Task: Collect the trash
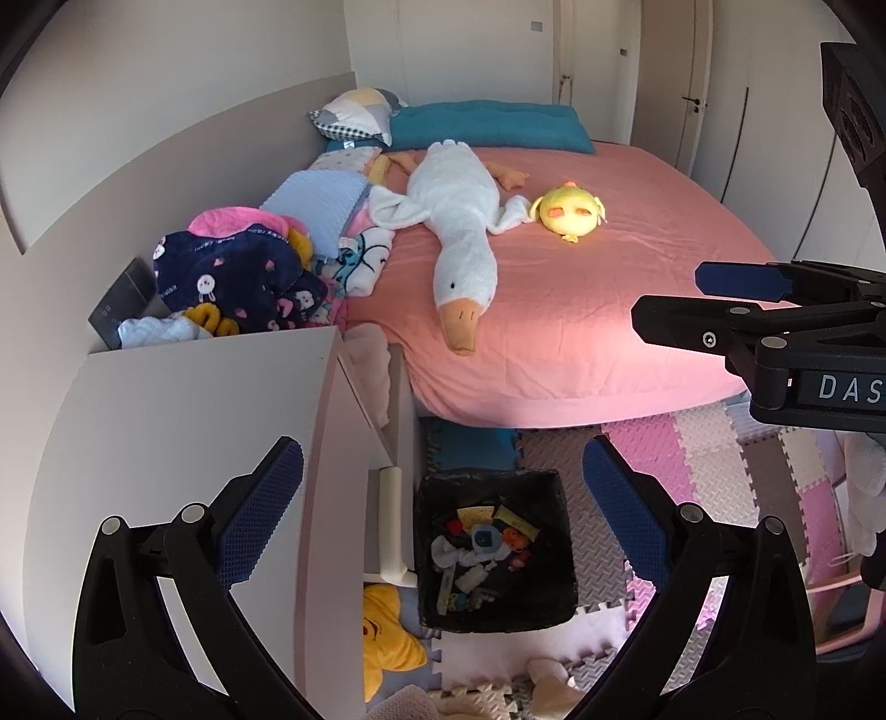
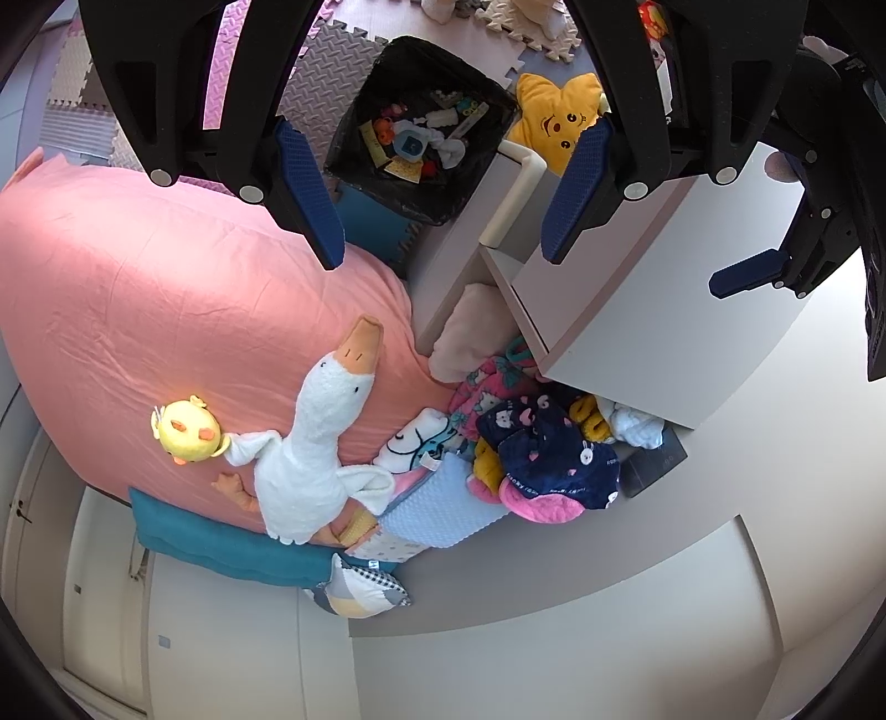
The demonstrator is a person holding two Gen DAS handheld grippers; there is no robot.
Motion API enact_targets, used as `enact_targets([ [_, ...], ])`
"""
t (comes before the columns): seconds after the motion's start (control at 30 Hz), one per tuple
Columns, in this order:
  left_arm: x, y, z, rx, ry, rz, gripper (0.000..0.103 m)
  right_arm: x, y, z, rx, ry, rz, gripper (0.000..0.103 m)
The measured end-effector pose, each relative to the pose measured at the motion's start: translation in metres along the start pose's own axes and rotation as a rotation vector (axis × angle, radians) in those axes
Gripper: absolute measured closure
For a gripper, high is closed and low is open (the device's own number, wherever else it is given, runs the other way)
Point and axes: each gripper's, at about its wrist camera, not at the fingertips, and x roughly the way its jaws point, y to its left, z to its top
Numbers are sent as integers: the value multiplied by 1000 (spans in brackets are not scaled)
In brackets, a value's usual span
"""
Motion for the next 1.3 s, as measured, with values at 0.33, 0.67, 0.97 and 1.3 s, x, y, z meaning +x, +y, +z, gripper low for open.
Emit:
enact_targets([
  [0.33,-3,-3,0,4,-12,-24,6,-1,0,0,1,-2,-1,29],
  [0.67,-5,-4,4,4,-15,-32,6,-1,0,0,1,-2,0,29],
  [0.97,-6,-3,3,-2,-13,-35,6,-2,0,0,0,-3,0,29],
  [1.3,-5,-1,1,-22,-2,-52,6,-1,1,0,1,-3,0,29],
])
